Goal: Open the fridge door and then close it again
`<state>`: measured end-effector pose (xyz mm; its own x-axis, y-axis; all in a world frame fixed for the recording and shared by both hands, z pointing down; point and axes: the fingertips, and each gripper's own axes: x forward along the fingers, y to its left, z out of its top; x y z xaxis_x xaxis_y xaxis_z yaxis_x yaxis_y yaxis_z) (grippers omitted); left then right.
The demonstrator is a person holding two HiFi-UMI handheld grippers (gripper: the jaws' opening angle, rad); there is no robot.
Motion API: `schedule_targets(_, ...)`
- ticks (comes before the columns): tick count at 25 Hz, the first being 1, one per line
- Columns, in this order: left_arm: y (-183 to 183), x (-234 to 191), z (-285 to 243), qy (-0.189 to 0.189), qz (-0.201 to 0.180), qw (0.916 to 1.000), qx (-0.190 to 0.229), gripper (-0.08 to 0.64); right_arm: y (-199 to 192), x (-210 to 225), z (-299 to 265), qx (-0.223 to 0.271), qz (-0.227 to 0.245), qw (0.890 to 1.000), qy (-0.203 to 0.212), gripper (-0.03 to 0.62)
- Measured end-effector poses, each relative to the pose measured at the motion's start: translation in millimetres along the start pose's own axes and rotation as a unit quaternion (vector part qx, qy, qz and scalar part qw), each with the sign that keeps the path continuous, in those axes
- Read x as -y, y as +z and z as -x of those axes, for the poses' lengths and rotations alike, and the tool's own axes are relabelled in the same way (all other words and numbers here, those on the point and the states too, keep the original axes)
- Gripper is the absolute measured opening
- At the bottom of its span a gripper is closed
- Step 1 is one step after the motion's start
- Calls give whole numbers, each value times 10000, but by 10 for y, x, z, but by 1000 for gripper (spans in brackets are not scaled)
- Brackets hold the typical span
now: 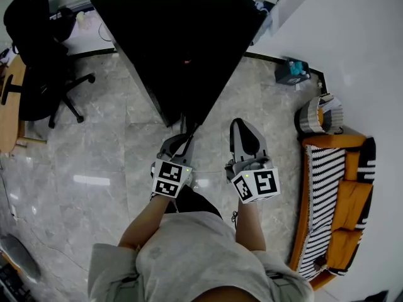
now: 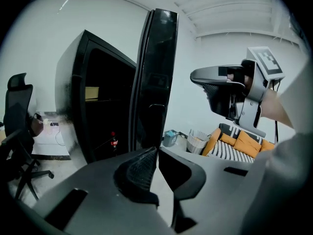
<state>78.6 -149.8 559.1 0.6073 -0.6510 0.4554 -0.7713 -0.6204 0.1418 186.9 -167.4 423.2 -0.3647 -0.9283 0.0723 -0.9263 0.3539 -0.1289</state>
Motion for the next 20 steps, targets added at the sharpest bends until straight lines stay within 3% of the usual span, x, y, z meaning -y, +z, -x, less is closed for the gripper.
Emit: schedule_targets(20, 124, -960, 72, 871, 281, 9958, 44, 26, 34, -86, -177, -33, 43, 9997, 236, 26)
